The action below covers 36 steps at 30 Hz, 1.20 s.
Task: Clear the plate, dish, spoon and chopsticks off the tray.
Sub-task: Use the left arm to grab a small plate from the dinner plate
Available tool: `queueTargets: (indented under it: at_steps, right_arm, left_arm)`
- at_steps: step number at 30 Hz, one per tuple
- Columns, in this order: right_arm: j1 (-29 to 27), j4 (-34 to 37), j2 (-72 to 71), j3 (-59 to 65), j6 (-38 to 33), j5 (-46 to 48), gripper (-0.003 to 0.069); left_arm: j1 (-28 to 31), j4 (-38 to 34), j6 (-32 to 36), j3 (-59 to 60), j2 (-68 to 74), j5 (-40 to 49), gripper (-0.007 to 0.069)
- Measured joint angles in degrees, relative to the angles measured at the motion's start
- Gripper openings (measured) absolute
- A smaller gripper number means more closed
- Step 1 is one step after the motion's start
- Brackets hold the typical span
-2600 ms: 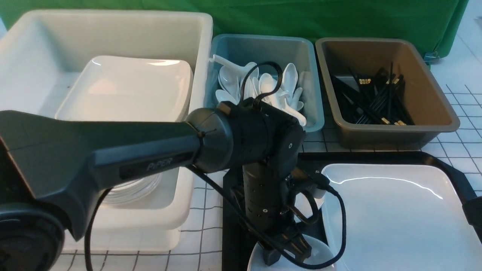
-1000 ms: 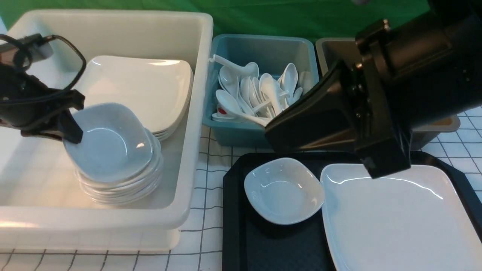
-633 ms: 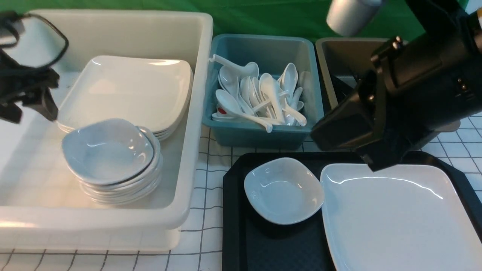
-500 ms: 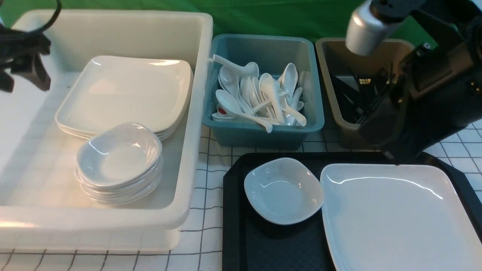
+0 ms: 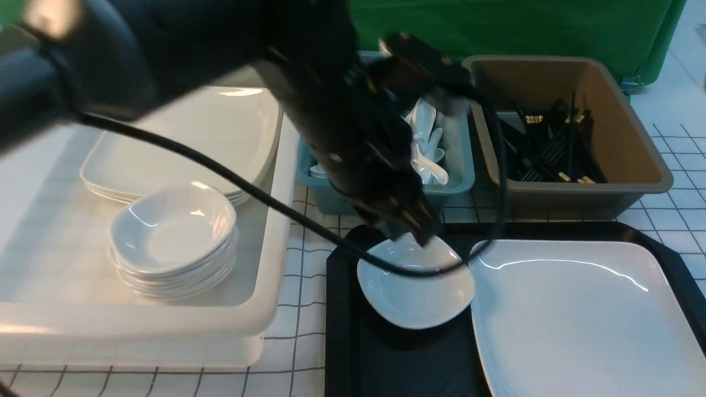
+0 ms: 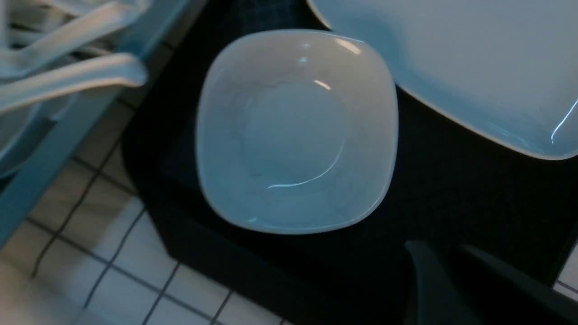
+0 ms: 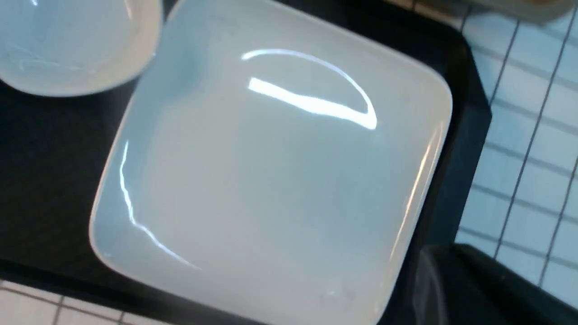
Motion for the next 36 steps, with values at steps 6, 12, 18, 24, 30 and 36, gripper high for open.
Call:
queueTargets:
  at_steps: [6,12,18,24,30,36]
  right_arm:
    - [-3.24,14.46,-5.07,5.68,-9.55,-0.18,0.0001]
    - [-3.30,19.76,-6.98,7.40,-14.04,-1.20,0.0001]
    - [-3.44,20.04,-6.98,7.46,-14.57,-3.10,0.0001]
    - [-3.44,20.09,-6.98,7.46,-15.11,-3.41,0.0001]
    - [-3.44,20.56,-6.98,7.46,-15.24,-3.52,0.0001]
    - [-3.44,22.08,-6.98,7.46,-16.81,-3.52,0.0001]
  left_arm:
    - [-5.42,5.27,-1.60,0.00,9.34,-1.74,0.0374]
    - [-5.77,6.83,-0.93,0.00,13.63,-6.27,0.0584]
    - [-5.77,10.19,1.08,0.00,15.99,-8.54,0.0605]
    - [-5.54,11.42,1.13,0.00,19.56,-9.09,0.0507]
    - [-5.60,11.13,0.86,-0.58,20.35,-9.38,0.0353]
    - [-5.95,11.61,-0.93,-1.07,19.20,-8.21,0.0176]
